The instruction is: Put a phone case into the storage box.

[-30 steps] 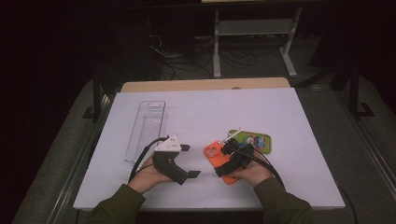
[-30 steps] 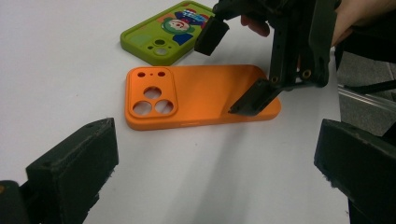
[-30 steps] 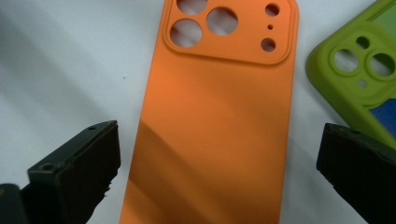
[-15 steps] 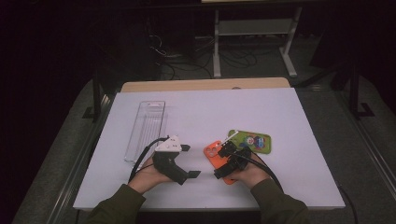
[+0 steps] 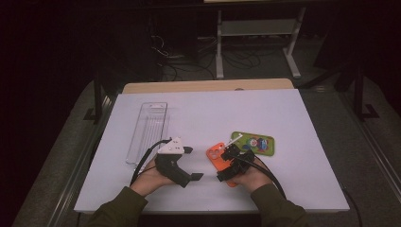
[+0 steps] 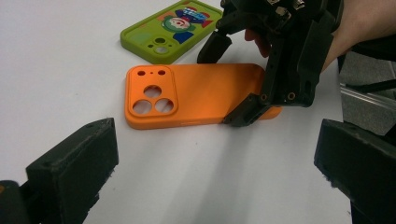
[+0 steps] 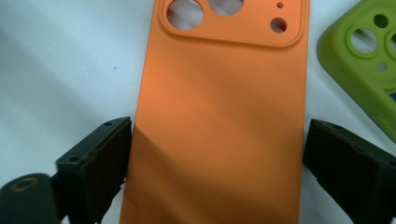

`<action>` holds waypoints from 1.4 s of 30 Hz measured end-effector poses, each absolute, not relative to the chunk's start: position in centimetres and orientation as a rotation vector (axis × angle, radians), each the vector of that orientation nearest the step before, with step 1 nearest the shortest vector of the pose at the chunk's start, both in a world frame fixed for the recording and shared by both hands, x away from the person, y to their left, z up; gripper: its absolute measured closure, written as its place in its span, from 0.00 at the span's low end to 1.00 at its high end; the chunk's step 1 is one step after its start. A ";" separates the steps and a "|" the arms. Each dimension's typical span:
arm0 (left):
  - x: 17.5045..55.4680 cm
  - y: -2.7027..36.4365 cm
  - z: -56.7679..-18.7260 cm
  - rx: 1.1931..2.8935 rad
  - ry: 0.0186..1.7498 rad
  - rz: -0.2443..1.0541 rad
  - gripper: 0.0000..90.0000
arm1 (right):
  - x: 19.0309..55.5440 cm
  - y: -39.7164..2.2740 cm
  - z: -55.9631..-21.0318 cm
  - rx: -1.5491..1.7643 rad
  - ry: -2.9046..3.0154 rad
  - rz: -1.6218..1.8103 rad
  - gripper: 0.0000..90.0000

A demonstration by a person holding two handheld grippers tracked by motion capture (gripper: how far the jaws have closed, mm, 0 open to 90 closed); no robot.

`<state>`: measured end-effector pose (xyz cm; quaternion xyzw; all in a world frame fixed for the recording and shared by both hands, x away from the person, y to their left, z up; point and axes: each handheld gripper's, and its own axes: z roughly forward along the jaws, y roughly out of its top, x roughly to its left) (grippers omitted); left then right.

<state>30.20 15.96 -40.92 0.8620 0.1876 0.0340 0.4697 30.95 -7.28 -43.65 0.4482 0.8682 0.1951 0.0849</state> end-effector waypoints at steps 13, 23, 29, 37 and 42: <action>30.2 16.0 -40.9 2.115 0.459 0.082 0.00 | 31.2 -7.4 -43.3 1.366 2.602 0.575 0.16; 30.2 16.0 -41.0 2.109 0.463 0.081 0.00 | 31.3 -8.0 -42.1 1.337 2.631 0.652 0.17; 30.4 16.1 -41.0 2.122 0.449 0.089 0.00 | 31.5 -9.0 -40.8 1.263 2.641 0.704 0.17; 30.6 16.2 -41.0 2.116 0.455 0.092 0.00 | 32.0 -10.4 -39.6 1.196 2.645 0.720 0.17; 30.7 16.3 -41.0 2.119 0.455 0.090 0.00 | 32.6 -11.6 -39.0 1.161 2.649 0.736 0.17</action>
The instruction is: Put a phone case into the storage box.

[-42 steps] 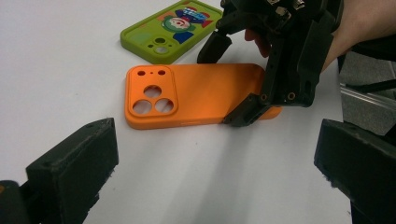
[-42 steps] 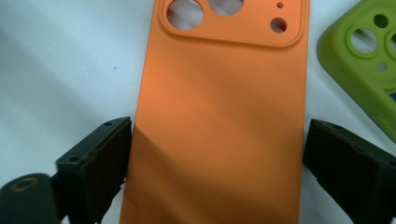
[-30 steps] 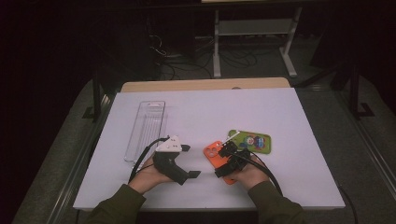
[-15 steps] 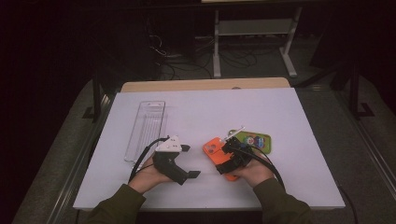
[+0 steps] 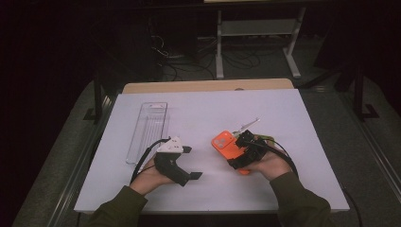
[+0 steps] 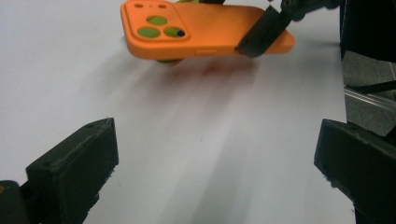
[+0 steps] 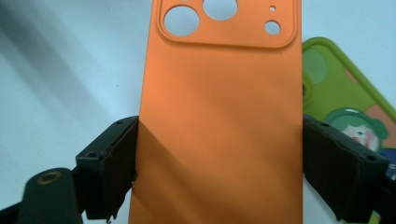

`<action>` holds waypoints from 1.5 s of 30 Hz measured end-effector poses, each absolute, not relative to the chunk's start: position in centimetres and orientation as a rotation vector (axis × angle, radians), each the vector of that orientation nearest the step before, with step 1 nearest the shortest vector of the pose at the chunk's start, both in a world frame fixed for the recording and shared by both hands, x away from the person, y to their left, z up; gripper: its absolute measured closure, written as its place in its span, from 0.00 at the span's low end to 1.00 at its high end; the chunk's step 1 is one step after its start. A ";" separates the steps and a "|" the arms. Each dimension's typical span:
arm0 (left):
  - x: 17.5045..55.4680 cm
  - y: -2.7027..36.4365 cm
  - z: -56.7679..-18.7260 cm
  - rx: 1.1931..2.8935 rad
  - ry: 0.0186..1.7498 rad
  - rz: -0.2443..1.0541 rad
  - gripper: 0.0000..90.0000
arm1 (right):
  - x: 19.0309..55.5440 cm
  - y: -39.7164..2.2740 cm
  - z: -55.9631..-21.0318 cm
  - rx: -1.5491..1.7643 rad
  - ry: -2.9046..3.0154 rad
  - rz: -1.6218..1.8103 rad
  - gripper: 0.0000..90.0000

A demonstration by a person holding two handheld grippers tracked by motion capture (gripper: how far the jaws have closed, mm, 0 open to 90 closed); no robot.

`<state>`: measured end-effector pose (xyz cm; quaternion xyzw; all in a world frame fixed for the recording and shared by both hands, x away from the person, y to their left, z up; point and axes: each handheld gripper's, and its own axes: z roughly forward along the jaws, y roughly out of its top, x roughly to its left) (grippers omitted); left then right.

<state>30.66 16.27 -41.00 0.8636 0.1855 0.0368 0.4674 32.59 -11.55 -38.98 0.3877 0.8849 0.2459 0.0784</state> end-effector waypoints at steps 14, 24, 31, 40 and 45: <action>30.6 16.0 -41.1 2.106 0.472 0.063 0.00 | 34.0 -13.8 -37.7 1.042 2.700 0.764 0.17; 31.0 16.2 -40.6 2.122 0.465 0.042 0.00 | 35.4 -14.3 -37.3 0.940 2.762 0.786 0.17; 31.6 16.1 -39.4 2.131 0.456 0.054 0.00 | 35.8 -13.8 -37.7 0.793 2.808 0.787 0.17; 33.0 15.4 -37.5 2.163 0.394 0.064 0.00 | 36.3 -13.0 -37.3 0.676 2.857 0.765 0.17; 34.0 14.7 -36.5 2.176 0.336 0.067 0.00 | 36.0 -12.9 -37.6 0.632 2.874 0.748 0.17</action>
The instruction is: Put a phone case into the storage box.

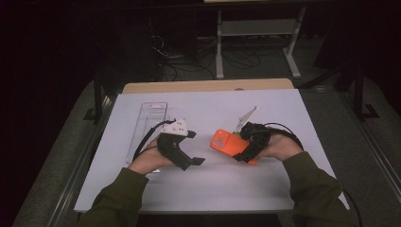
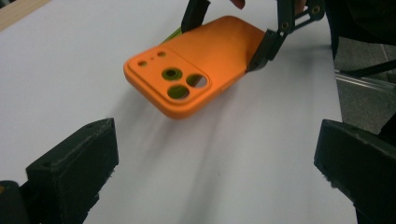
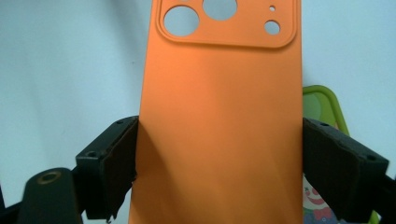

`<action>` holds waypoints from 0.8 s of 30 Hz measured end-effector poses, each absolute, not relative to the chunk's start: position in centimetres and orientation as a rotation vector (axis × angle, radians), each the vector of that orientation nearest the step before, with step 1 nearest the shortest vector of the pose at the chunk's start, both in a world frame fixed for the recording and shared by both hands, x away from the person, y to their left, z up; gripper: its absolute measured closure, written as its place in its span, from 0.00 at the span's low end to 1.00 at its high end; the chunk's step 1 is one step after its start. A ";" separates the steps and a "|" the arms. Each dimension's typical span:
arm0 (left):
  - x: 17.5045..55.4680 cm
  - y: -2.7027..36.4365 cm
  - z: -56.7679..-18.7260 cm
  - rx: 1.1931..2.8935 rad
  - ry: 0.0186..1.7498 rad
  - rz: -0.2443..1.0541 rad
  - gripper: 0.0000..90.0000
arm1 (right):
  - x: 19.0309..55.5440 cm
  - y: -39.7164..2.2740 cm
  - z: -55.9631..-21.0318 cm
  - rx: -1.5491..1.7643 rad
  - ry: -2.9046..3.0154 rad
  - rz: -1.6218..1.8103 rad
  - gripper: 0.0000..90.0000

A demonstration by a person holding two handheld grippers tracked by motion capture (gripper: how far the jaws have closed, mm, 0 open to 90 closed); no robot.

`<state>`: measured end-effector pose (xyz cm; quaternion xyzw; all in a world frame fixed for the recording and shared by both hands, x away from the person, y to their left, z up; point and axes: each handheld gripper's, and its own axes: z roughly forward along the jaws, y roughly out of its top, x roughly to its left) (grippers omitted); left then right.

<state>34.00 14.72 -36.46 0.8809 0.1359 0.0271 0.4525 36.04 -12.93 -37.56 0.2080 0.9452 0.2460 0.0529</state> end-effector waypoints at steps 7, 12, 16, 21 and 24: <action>34.8 13.9 -35.9 2.197 0.278 0.066 0.00 | 35.7 -13.0 -37.3 0.577 2.893 0.780 0.17; 34.9 14.0 -35.6 2.203 0.219 0.030 0.00 | 35.4 -12.8 -37.2 0.538 2.914 0.792 0.17; 34.9 13.9 -35.5 2.223 0.188 0.024 0.00 | 35.0 -12.1 -37.6 0.470 2.948 0.779 0.17; 34.7 13.7 -35.5 2.229 0.160 0.001 0.00 | 34.6 -11.2 -37.9 0.398 2.967 0.757 0.17; 34.5 13.4 -35.7 2.239 0.134 -0.021 0.00 | 34.2 -10.6 -38.1 0.361 2.995 0.738 0.17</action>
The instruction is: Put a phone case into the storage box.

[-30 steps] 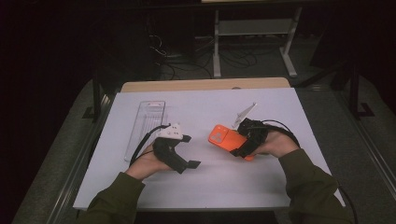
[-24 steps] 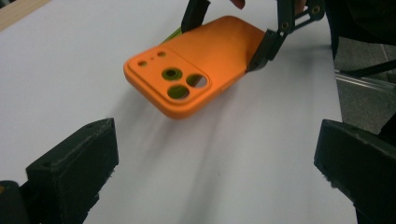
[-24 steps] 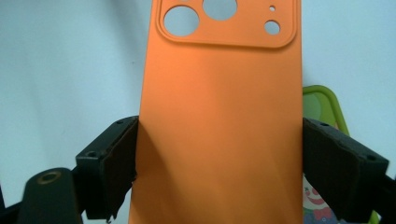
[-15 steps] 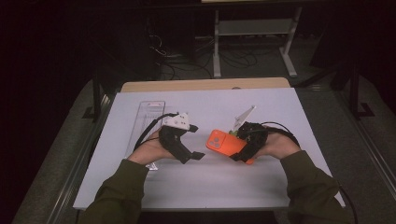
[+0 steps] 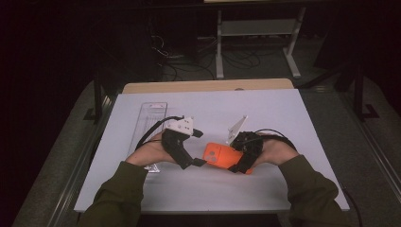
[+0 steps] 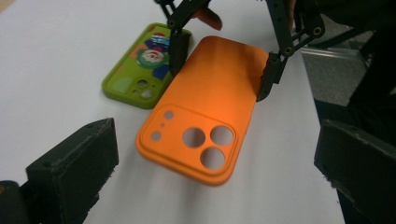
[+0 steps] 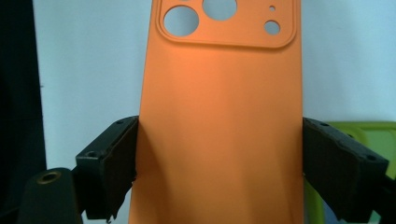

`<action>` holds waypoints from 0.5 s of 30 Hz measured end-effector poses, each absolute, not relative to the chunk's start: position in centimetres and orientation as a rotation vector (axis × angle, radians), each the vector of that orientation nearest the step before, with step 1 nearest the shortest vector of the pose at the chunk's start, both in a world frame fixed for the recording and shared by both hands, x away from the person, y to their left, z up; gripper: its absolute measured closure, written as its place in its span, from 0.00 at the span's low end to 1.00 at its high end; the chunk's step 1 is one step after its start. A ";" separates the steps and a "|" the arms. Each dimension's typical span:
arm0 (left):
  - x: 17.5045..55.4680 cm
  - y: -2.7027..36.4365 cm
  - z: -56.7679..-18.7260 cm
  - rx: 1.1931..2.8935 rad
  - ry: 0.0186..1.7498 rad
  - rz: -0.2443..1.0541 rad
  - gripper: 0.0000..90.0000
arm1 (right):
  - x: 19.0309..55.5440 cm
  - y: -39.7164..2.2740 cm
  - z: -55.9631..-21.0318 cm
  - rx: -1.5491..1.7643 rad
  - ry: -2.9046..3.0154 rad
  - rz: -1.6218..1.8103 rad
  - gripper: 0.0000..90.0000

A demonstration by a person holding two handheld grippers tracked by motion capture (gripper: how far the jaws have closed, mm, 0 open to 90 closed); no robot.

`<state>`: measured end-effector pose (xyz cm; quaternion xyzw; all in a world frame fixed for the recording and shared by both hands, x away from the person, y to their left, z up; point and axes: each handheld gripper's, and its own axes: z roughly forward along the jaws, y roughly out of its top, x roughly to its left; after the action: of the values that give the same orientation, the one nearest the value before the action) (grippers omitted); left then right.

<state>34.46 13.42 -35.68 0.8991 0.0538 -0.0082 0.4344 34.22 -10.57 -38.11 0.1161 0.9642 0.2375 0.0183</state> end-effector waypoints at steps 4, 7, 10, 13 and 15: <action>34.1 12.8 -36.0 2.261 0.102 -0.042 0.00 | 33.8 -9.8 -38.3 0.305 3.015 0.729 0.17; 33.9 12.5 -36.2 2.278 0.090 -0.058 0.00 | 33.5 -9.5 -38.4 0.268 3.023 0.735 0.17; 33.8 12.2 -36.4 2.279 0.083 -0.065 0.00 | 33.4 -9.3 -38.4 0.249 3.030 0.738 0.17; 33.6 11.7 -36.8 2.311 0.044 -0.074 0.00 | 33.1 -9.0 -38.3 0.206 3.037 0.750 0.17; 33.6 11.5 -37.0 2.312 0.040 -0.075 0.00 | 33.0 -8.9 -38.2 0.185 3.036 0.758 0.17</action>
<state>33.59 11.51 -36.96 0.9150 0.0158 -0.0297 0.4021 32.98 -8.89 -38.19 0.0591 0.9685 0.2418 0.0035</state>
